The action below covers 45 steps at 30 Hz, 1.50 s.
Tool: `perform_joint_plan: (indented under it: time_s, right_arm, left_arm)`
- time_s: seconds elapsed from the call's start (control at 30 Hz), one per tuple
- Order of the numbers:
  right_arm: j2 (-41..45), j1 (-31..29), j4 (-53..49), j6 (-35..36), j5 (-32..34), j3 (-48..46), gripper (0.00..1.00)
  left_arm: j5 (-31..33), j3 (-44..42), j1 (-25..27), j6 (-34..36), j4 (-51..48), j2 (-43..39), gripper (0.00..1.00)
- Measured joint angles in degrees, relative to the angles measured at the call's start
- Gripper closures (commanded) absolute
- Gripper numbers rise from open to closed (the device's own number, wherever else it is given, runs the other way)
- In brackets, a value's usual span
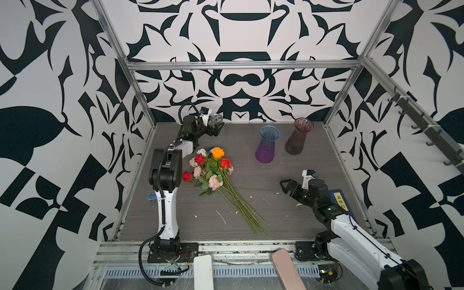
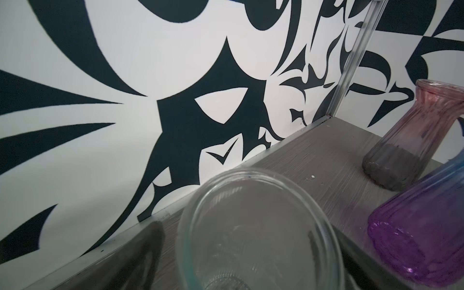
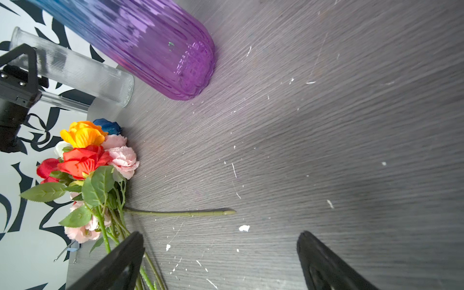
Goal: Arrange the flowers into the vase
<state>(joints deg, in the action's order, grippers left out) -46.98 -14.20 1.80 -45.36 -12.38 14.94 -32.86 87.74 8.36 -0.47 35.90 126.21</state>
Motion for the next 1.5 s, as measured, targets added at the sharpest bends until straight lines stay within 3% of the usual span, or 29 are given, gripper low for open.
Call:
perform_joint_plan:
  time_s: [0.37,0.7,0.97,1.3,1.5]
  right_arm:
    - [1.5,0.7,0.2,-0.5,-0.9,-0.4,0.02]
    - [6.0,0.8,-0.7,-0.9,-0.9,-1.4,0.02]
    - [8.8,1.0,-1.6,-1.2,-0.7,-2.1,0.02]
    - [11.7,1.0,-2.1,-1.3,-0.7,-2.5,0.02]
    - [14.3,1.0,-4.0,-1.5,-0.7,-3.3,0.02]
  left_arm:
    - [-3.9,-2.1,2.4,3.1,-0.2,-0.4,0.47]
    - [-6.2,-14.0,12.2,5.1,-2.1,-9.7,0.47]
    - [-5.2,-30.0,19.8,5.9,-2.0,-22.5,0.46]
    - [-1.0,-43.2,21.7,7.6,-4.6,-35.9,0.39]
    - [0.8,-44.9,21.9,8.5,-7.2,-39.0,0.45]
